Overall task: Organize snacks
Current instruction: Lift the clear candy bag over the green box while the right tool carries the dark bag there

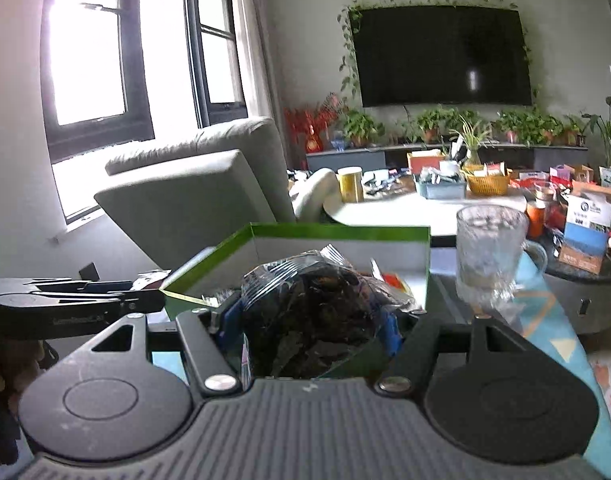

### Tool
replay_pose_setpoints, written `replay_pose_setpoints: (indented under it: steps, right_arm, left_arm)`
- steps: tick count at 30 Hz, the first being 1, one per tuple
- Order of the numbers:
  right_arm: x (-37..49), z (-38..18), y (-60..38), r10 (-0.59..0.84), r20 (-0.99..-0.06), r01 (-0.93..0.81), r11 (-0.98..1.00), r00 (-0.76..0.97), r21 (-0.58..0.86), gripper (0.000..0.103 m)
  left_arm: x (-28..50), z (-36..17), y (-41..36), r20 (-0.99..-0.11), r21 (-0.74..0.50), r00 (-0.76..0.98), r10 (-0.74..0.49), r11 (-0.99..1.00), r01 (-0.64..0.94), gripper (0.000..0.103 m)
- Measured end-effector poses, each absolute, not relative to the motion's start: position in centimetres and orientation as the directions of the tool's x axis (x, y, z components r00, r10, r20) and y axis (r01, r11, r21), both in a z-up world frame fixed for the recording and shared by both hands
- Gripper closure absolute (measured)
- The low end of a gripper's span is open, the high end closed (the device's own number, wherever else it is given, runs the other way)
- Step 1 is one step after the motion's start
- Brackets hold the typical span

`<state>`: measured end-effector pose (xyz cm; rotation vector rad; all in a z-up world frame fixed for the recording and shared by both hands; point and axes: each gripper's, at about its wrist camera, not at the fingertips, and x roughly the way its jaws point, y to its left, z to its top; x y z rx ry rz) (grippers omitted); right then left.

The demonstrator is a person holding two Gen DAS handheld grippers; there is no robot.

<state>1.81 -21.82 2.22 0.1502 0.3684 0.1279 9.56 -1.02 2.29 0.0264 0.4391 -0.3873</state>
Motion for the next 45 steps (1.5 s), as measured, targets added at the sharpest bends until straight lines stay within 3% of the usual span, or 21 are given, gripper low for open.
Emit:
replay_pose_setpoints:
  steps: [13,19,45]
  right_arm:
    - [5.4,3.4,-23.3,0.161,-0.316,-0.09,0.97,0.935,0.227,0.046]
    - [8.1,1.9,-24.2,0.175,-0.365,-0.066,0.954,0.915,0.292,0.046]
    - [11.6,-1.5,-23.7,0.168,-0.463,-0.048,0.965,0.87,0.259,0.045]
  left_arm:
    - [13.7,3.5,-4.5,-0.388,-0.019,0.836,-0.388,0.91,0.414,0.062]
    - [15.6,2.3,-5.2,-0.41,-0.018,0.832,-0.373,0.916,0.402,0.062]
    - [19.7,-2.1,-6.9,-0.517,-0.016,0.777,-0.359,0.912,0.411,0.061]
